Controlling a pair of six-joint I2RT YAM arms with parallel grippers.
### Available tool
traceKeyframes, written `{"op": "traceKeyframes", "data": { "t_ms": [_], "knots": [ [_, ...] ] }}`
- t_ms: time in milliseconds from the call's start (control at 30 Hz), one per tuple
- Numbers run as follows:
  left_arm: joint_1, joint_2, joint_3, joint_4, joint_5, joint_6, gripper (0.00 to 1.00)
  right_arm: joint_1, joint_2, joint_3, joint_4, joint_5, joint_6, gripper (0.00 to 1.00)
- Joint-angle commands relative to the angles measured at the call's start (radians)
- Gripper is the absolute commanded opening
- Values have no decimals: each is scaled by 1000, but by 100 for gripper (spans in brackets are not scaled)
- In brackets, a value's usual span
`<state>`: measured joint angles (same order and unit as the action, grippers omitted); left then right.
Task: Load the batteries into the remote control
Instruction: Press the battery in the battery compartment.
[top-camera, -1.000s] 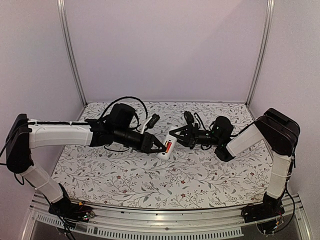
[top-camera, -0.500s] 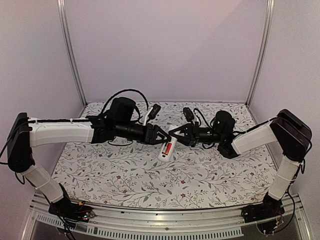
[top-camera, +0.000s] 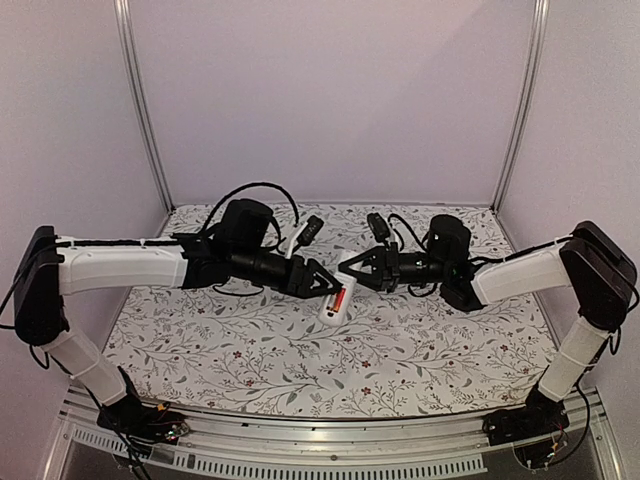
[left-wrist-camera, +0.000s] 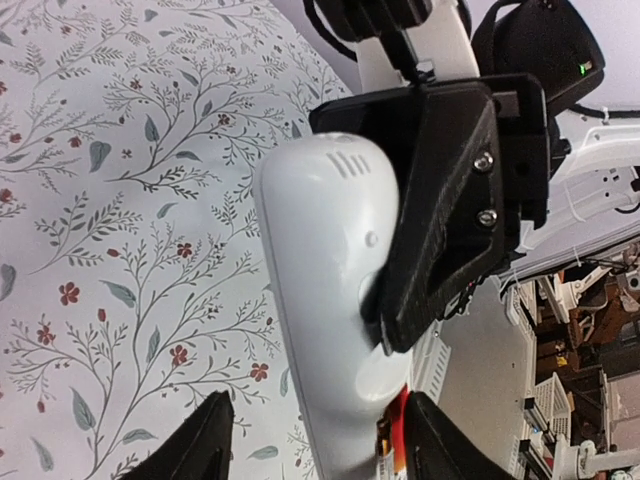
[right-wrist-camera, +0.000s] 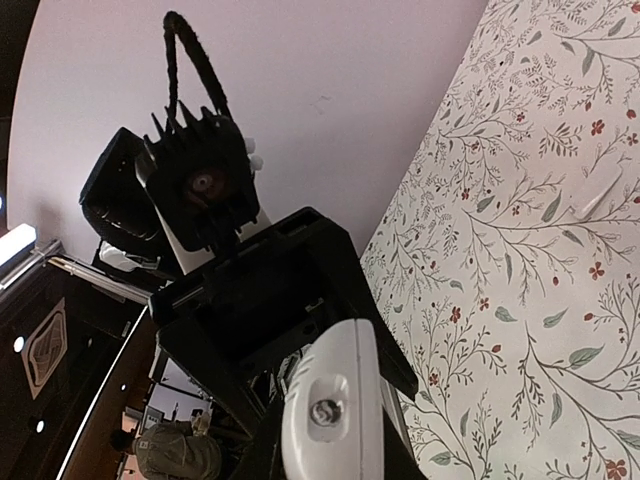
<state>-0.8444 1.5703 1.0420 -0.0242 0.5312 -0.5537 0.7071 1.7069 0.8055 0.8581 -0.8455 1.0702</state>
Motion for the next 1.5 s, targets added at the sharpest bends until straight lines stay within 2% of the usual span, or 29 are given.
{"op": "traceKeyframes", "data": {
  "t_ms": [0,167,400,533,967,1300,1467],
  "knots": [
    [-28,-12,-6,-15,37,38,61,6,-48,39,-82,23,-73,0],
    [-35,31,2,6,53,0,60,6,-72,52,-129,31,-93,0],
    [14,19,-57,44,37,-43,50,6,-119,59,-148,12,-111,0],
    [27,7,-76,36,38,-40,47,6,-139,55,-129,-13,-118,0],
    [61,10,-95,60,63,-57,48,6,-134,43,-24,-47,-67,0],
    [75,-11,-93,43,55,-39,53,-17,-130,23,-26,-52,-72,0],
    [86,-28,-93,27,38,-26,53,-39,-158,20,-90,-47,-103,0]
  ]
}}
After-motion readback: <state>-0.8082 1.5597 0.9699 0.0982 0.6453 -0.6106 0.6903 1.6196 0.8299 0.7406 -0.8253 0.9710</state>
